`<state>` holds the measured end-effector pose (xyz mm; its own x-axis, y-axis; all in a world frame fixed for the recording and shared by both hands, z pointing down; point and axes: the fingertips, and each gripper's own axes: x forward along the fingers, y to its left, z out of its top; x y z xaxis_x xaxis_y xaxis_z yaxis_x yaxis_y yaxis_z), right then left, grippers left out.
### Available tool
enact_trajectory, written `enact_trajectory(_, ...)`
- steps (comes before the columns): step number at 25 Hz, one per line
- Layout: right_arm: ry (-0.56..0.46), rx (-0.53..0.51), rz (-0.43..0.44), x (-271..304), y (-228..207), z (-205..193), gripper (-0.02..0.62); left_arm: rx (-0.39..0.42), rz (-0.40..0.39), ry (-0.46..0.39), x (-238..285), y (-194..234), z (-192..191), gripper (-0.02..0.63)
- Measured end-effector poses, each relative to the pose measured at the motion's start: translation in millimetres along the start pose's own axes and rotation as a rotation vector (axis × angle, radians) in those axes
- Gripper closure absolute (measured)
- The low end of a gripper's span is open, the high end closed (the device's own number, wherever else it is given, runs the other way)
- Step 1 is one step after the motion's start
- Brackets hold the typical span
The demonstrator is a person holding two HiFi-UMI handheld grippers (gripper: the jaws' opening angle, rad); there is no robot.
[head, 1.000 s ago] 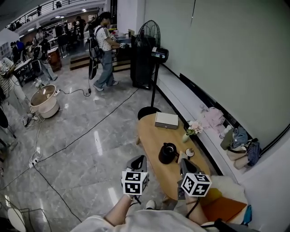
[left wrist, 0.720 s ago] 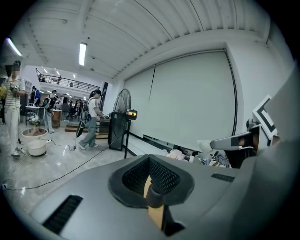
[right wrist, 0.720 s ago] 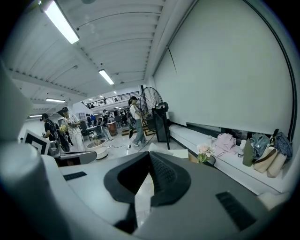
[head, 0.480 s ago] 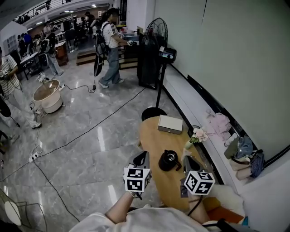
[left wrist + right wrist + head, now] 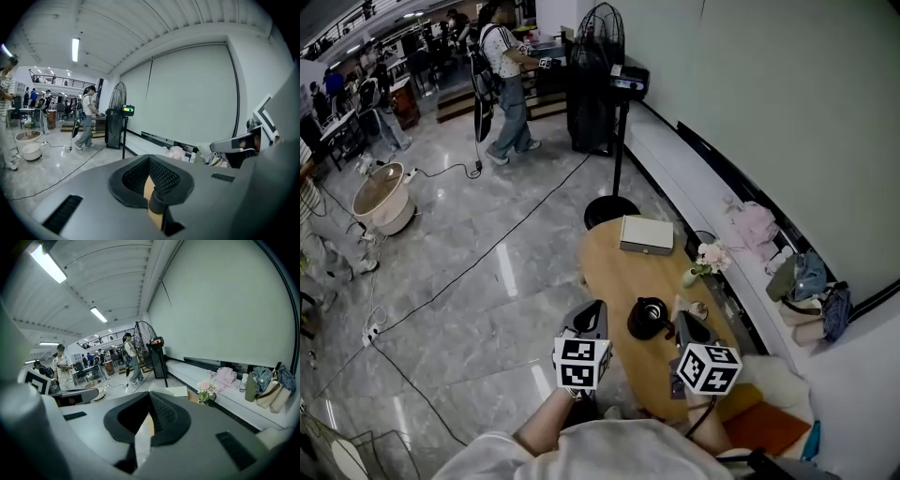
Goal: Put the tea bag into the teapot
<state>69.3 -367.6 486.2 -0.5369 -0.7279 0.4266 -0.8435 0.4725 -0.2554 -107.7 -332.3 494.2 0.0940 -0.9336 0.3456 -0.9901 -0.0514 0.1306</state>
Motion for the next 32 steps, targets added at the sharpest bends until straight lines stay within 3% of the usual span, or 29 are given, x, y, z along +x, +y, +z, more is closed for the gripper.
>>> enact_trajectory(7, 0.030, 0.029, -0.023, 13, -7, -11, 0.561, 0.001, -0.019, 0.019, 20, 3, 1, 0.591)
enact_trajectory(24, 0.267, 0.132, -0.063, 18, -29, -129, 0.561, -0.042, -0.049, 0.273, 43, -9, -129, 0.591)
enact_trajectory(32, 0.278, 0.134, -0.080, 36, -37, -138, 0.561, -0.047, -0.055, 0.303, 52, -3, -147, 0.591)
